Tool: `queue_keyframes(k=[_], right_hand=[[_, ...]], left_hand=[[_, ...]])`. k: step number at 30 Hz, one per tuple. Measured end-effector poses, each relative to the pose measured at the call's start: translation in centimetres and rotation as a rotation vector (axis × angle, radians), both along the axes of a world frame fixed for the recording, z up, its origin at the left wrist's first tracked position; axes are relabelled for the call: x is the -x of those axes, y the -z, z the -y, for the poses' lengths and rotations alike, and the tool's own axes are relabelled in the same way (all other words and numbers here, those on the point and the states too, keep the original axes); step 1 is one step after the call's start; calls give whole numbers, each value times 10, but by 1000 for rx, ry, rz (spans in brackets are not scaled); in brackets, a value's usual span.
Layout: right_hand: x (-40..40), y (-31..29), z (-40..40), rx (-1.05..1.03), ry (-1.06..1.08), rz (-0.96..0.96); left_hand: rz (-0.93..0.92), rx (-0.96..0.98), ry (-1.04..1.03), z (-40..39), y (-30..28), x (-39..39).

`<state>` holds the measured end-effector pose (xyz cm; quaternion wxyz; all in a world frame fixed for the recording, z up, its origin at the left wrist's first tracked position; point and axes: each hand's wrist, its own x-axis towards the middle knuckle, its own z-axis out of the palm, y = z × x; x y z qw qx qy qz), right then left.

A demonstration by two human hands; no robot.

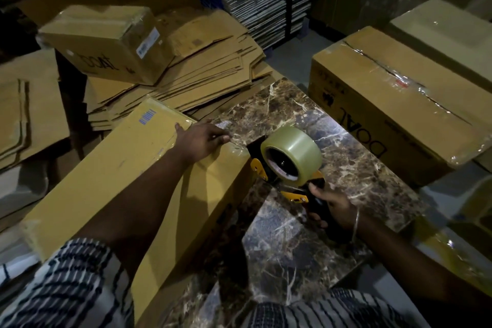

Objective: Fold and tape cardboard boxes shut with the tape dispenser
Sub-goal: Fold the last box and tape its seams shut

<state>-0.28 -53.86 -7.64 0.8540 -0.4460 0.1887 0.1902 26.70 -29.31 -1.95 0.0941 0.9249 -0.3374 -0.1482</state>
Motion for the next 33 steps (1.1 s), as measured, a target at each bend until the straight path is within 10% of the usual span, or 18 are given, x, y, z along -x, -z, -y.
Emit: queue_keyframes(k=[33], right_hand=[[5, 24, -9, -64, 94, 51]], left_hand=[[32, 48, 287, 58, 41, 42]])
